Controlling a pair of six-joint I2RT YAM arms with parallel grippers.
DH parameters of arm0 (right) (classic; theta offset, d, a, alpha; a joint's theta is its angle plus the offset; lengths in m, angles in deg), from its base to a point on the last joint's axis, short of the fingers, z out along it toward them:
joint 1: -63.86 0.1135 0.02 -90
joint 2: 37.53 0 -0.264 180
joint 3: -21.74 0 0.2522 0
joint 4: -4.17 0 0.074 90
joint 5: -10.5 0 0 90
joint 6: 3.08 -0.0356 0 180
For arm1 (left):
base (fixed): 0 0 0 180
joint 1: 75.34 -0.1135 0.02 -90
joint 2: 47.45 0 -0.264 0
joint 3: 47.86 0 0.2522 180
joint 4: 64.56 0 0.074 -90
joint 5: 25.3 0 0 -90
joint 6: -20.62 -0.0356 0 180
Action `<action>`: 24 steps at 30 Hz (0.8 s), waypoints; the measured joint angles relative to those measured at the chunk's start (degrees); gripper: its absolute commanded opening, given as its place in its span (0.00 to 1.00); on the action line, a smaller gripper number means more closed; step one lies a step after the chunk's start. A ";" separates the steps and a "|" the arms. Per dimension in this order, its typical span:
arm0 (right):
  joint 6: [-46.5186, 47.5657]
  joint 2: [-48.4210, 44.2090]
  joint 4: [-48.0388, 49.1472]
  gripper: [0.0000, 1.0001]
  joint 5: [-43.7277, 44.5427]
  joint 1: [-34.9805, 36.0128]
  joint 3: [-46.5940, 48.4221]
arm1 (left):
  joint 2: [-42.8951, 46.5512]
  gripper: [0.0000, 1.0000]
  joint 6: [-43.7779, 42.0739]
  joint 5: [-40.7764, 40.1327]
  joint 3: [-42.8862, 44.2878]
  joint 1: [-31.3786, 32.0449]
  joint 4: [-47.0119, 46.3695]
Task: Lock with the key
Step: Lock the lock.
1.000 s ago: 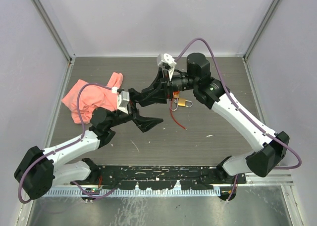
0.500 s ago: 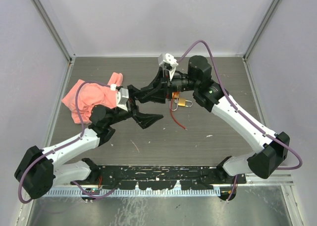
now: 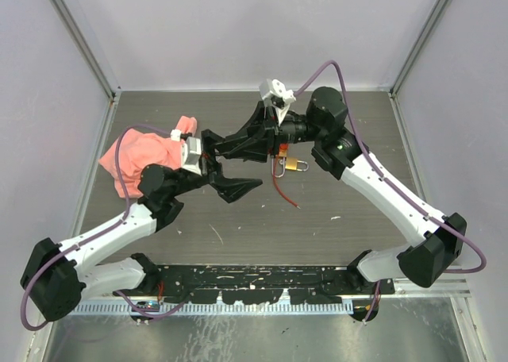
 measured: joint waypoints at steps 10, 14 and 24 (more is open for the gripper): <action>1.75 0.13 -1.42 0.01 0.28 0.00 1.29 | 0.85 0.92 0.28 -2.29 1.64 0.44 5.29; 2.56 0.13 -1.81 0.01 0.98 0.00 1.64 | 0.94 0.92 0.46 -3.37 2.62 0.44 7.43; 2.40 0.17 -0.94 0.01 0.57 0.00 1.86 | 1.79 0.91 0.50 -2.78 4.37 0.44 12.02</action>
